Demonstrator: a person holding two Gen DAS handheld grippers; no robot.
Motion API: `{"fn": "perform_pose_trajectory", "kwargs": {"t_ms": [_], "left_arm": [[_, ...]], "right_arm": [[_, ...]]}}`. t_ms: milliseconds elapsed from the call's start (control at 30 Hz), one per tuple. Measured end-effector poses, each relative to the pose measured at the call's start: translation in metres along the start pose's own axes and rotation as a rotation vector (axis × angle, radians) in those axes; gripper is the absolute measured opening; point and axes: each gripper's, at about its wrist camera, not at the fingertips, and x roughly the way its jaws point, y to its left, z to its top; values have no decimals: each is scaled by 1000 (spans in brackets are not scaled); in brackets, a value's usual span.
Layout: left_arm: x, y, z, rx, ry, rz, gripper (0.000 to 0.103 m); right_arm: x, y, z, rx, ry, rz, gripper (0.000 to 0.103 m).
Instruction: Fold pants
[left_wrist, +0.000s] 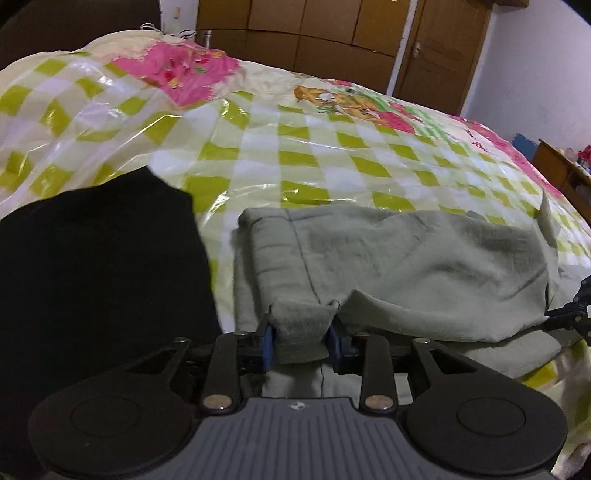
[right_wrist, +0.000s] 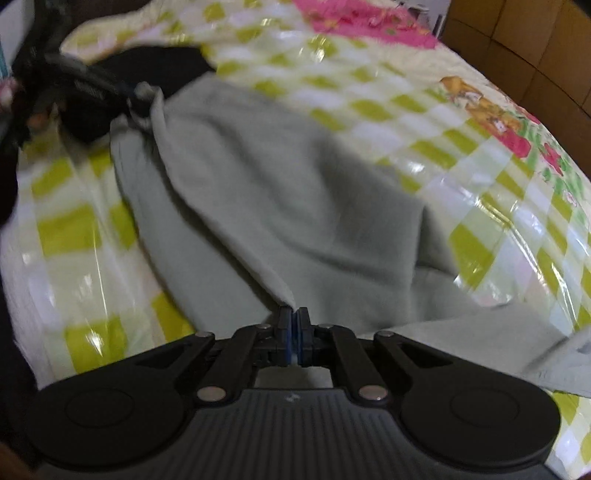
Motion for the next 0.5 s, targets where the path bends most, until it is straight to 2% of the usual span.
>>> {"fn": "perform_pose_trajectory", "kwargs": {"t_ms": [133, 233, 333, 433, 500], "left_arm": [[-14, 0, -11, 16, -2, 38, 52], [-27, -2, -21, 49, -20, 101, 53], [-33, -6, -21, 76, -70, 216, 53], [-47, -13, -19, 88, -145, 207, 54], [-50, -23, -20, 143, -153, 201, 55]], "right_arm": [[-2, 11, -1, -108, 6, -20, 8], [-7, 16, 1, -155, -12, -35, 9], [-12, 28, 1, -191, -36, -62, 10], [-19, 43, 6, -210, -84, -35, 10], [-18, 54, 18, -221, -131, -16, 14]]}}
